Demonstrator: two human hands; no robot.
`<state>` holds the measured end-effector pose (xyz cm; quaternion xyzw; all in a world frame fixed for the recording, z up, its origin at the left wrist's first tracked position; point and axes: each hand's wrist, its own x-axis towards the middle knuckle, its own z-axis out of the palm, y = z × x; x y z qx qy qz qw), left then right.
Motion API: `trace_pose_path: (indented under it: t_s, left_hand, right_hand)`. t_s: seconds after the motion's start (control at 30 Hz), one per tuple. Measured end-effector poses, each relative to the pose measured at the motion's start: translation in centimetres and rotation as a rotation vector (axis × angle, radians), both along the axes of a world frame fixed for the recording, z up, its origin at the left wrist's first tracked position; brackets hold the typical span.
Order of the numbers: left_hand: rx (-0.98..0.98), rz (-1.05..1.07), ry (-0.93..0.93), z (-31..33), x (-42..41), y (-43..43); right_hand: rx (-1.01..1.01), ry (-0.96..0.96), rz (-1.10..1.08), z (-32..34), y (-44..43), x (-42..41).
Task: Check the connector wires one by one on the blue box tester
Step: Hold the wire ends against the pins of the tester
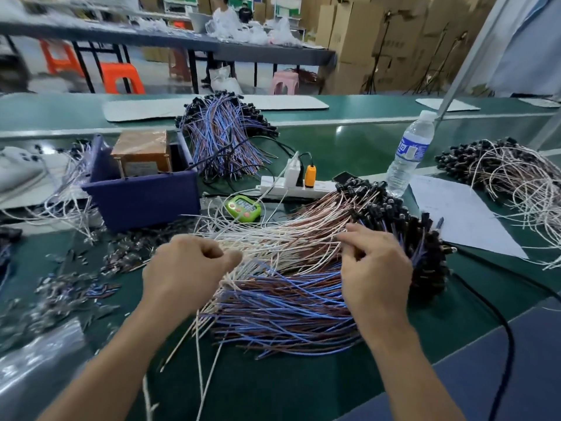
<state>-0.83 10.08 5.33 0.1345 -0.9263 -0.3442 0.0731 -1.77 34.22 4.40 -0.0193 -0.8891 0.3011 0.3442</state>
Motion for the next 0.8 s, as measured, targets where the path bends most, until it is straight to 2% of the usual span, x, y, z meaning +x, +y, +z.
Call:
trace_pose_path:
  t_s: [0.1,0.23,0.4,0.53,0.57,0.67,0.8]
  left_hand:
    - [0.175,0.065,0.114,0.1,0.4,-2.6]
    - [0.248,0.130,0.255,-0.7,1.6,-6.0]
    - [0.479,0.153,0.294,-1.6,3.8,-11.8]
    - [0.527,0.382,0.353,-2.1,5.8,-16.5]
    - [0.485,0.480,0.375,-2.4,6.3,-17.7]
    - [0.164,0.686,0.413,-2.8,7.8,-20.7]
    - [-0.066,0.720,0.294,-3.1,8.6,-24.4]
  right_hand:
    - [-0.043,-0.110,0.309,-0.1,-5.8,0.2]
    - [-0.147,-0.296,0.605,-0.6,-13.7,0.0]
    - [-0.190,-0.397,0.785,-0.7,-21.6,0.4]
    - [-0.139,-0.478,0.872,-0.9,-27.1,-0.2]
    - [-0.129,-0.505,0.890,-1.0,-28.5,-0.4]
    - [-0.077,-0.570,0.925,-1.4,-32.1,-0.6]
    - [0.030,-0.621,0.945,-1.4,-36.6,-1.5]
